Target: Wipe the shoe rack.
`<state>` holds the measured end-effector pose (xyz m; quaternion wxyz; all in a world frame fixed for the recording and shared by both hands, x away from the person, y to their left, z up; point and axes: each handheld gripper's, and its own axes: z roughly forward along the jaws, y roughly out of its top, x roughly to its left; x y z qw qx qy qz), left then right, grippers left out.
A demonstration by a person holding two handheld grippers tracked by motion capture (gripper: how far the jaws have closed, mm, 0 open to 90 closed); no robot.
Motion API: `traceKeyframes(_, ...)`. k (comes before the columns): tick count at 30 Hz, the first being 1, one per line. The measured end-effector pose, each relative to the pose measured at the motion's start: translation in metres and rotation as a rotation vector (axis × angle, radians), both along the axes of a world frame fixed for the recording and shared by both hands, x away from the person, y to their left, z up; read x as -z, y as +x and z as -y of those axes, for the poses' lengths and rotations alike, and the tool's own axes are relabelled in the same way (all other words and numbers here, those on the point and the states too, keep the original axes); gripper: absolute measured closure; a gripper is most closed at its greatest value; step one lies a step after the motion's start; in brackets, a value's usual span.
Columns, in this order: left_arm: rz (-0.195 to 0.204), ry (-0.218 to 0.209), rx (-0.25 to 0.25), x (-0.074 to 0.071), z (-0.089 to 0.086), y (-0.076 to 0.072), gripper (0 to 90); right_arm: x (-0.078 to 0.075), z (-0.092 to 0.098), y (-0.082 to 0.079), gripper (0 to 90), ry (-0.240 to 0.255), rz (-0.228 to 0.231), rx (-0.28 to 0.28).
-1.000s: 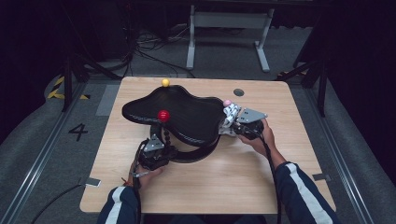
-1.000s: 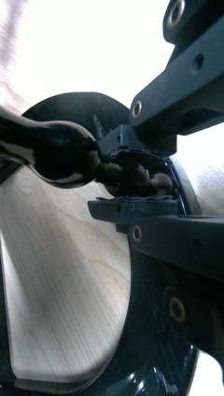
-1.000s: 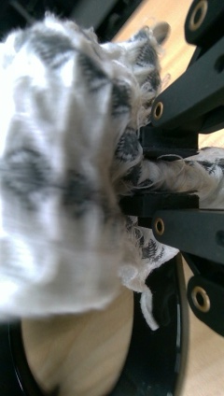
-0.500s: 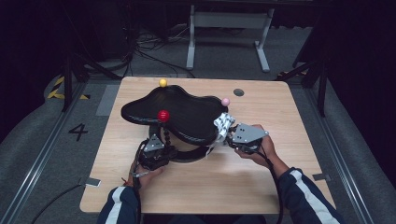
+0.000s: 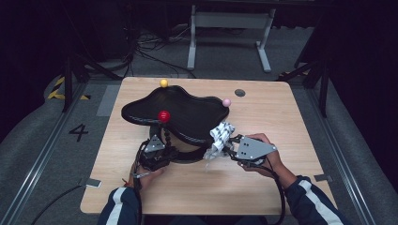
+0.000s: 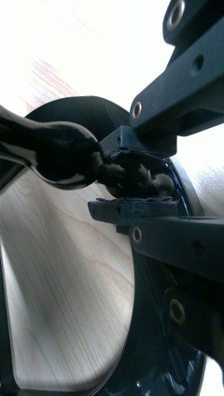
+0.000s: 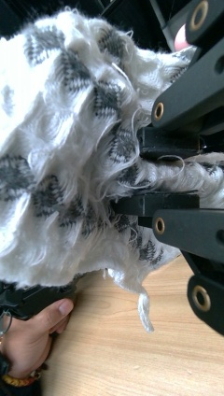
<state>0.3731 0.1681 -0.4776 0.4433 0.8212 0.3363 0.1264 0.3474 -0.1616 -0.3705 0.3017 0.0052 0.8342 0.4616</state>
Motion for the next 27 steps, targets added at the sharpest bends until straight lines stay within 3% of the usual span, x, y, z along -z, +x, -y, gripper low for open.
traceKeyframes(5, 0.0, 0.0, 0.0, 0.0, 0.0, 0.0, 74.0, 0.004, 0.0, 0.009, 76.4, 0.001, -0.032, 0.029)
traceKeyframes(12, 0.0, 0.0, 0.0, 0.0, 0.0, 0.0, 74.0, 0.011, 0.011, 0.035, 76.6, 0.006, -0.064, 0.146)
traceKeyframes(15, 0.001, 0.001, 0.0, 0.0, 0.0, 0.0, 74.0, 0.019, 0.023, 0.059, 76.7, 0.033, -0.124, 0.232)
traceKeyframes(17, 0.0, 0.001, 0.0, 0.0, 0.0, 0.0, 74.0, 0.025, 0.026, 0.07, 76.8, 0.015, -0.112, 0.281)
traceKeyframes(18, 0.0, 0.001, 0.0, 0.0, 0.0, 0.0, 74.0, 0.025, 0.026, 0.07, 76.8, 0.015, -0.112, 0.281)
traceKeyframes(19, 0.0, 0.0, 0.0, 0.0, 0.0, 0.0, 74.0, 0.03, 0.03, 0.081, 76.8, 0.028, -0.149, 0.311)
traceKeyframes(20, 0.0, -0.001, 0.0, 0.0, 0.0, 0.0, 74.0, 0.033, 0.032, 0.087, 76.8, 0.029, -0.156, 0.329)
traceKeyframes(25, -0.002, -0.003, 0.0, 0.0, 0.0, 0.0, 73.9, 0.046, 0.037, 0.108, 76.8, 0.018, -0.186, 0.397)
traceKeyframes(27, -0.001, -0.003, 0.001, 0.0, 0.0, 0.0, 74.0, 0.054, 0.039, 0.12, 76.8, 0.006, -0.22, 0.44)
